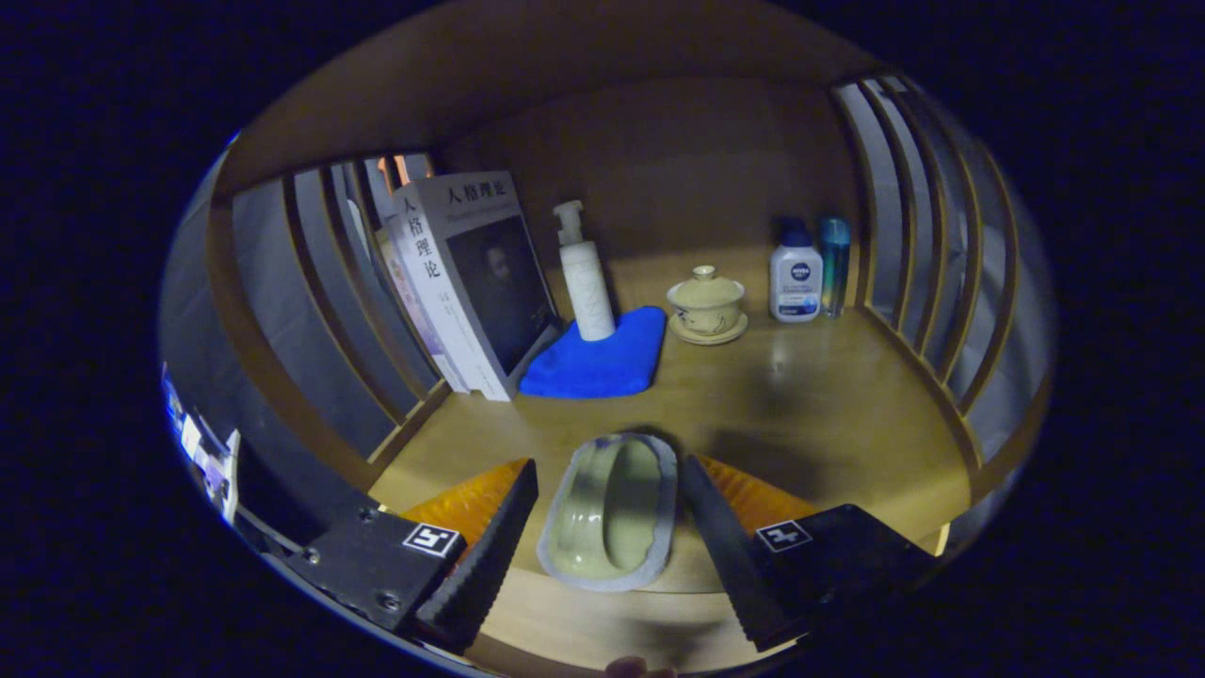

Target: Pull open the drawer, take out the items inside it, and place them on the countertop above the cabinet.

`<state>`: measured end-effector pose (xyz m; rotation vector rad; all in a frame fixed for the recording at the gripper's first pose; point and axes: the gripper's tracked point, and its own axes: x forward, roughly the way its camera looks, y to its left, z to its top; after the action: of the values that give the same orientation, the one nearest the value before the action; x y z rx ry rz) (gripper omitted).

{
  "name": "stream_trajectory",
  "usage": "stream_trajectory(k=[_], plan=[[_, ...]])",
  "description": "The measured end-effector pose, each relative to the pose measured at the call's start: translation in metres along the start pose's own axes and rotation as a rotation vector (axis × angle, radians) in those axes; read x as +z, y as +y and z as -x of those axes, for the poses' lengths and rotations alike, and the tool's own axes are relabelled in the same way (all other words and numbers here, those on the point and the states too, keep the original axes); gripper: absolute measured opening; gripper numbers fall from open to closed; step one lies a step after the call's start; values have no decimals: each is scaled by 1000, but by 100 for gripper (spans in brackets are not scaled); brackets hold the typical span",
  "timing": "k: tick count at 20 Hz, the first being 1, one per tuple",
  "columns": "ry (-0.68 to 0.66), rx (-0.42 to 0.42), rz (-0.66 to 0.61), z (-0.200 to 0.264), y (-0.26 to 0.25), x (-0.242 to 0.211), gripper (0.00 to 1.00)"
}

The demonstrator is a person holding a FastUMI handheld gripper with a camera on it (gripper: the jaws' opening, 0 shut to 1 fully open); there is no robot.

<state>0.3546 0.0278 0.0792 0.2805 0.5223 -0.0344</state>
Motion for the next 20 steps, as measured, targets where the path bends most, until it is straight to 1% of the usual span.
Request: stream_trajectory(k=[2, 4, 6, 8, 11, 13, 16, 18, 20], plan=[[-30, -9, 18, 8, -2, -10, 99], [-87, -21, 34, 27, -1, -19, 99], [-167, -52, 32, 55, -2, -31, 99], [-248, -50, 49, 78, 4, -47, 99], [-270, -71, 75, 107, 7, -90, 100], [-349, -74, 67, 128, 10, -107, 100], [-413, -144, 51, 151, 4, -147, 100], [-431, -159, 41, 157, 10, -173, 100], [-452, -186, 71, 162, 13, -193, 100]])
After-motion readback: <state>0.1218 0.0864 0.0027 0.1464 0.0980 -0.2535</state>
